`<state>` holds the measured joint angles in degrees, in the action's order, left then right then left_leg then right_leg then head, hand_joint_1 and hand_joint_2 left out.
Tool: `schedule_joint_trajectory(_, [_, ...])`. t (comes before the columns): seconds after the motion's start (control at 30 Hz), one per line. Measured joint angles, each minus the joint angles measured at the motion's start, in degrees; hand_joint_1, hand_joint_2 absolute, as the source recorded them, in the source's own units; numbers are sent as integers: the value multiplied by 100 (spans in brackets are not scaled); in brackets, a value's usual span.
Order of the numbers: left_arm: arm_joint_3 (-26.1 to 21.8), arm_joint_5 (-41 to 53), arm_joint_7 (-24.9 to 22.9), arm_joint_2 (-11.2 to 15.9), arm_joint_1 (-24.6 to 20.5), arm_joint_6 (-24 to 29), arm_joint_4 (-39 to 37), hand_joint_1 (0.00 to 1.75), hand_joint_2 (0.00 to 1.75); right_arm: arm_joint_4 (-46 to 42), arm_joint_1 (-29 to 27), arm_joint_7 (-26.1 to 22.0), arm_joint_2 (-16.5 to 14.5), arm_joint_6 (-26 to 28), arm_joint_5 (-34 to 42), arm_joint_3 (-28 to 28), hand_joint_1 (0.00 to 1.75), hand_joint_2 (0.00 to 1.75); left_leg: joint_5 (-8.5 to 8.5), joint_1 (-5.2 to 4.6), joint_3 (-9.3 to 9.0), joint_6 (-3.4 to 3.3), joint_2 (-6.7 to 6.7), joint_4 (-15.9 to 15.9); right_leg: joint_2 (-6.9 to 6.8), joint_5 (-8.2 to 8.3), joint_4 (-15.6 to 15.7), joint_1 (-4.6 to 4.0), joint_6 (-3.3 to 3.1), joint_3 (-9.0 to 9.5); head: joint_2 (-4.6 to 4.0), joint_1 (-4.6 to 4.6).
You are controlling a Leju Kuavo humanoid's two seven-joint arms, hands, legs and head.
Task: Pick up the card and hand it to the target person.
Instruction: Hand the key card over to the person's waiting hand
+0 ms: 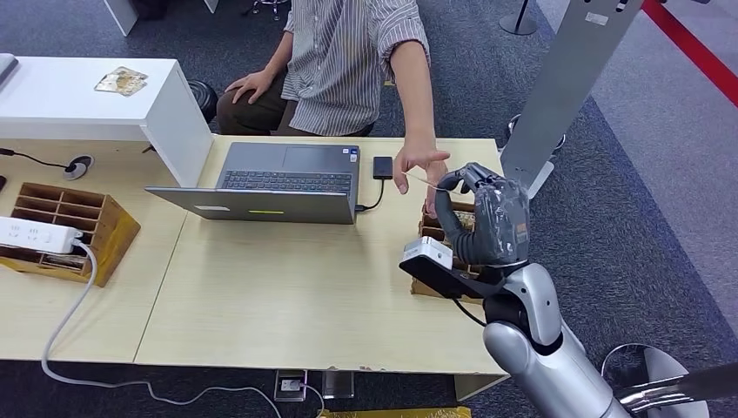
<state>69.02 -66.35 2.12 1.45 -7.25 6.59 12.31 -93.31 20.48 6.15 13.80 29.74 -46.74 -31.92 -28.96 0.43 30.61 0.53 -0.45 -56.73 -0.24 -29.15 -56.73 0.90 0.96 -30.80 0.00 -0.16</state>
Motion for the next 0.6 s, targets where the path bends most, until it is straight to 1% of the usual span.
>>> schedule_joint_trajectory(0.1, [1, -1, -34, -1, 2, 20, -1, 0, 175, 533, 125, 101, -115, 59, 21, -84, 147, 175, 0, 0, 3, 0, -2, 0, -1, -1, 0, 0, 0, -4, 0, -4])
schedule_joint_trajectory(0.23, [2, -1, -48, -1, 7, 24, -2, 0, 175, 887, 202, 267, -179, 37, -22, -147, 147, 175, -2, 0, 5, 1, -2, 0, -1, -2, 0, 0, -1, -6, 0, -4])
schedule_joint_trajectory(0.37, [2, -1, -46, -1, 7, 4, -2, 0, 175, 1122, 254, 315, -205, 35, -24, -184, 147, 175, -2, 0, 2, 1, -1, 0, 0, -2, 1, 0, -1, -5, 0, 3])
schedule_joint_trajectory(0.5, [4, 68, -8, -1, 5, -17, -2, 0, 175, 1280, 265, 341, -219, 49, -23, -219, 0, 175, -2, 0, 1, 1, -1, 0, 0, -2, 1, 0, -1, -5, 0, 2])
schedule_joint_trajectory(0.6, [8, 138, -1, -1, 2, -13, -2, 0, 44, 1376, 266, 356, -227, 60, -20, -249, 0, 175, -1, 0, 1, 1, 0, 0, 0, -2, 1, 0, -1, -6, 0, -2])
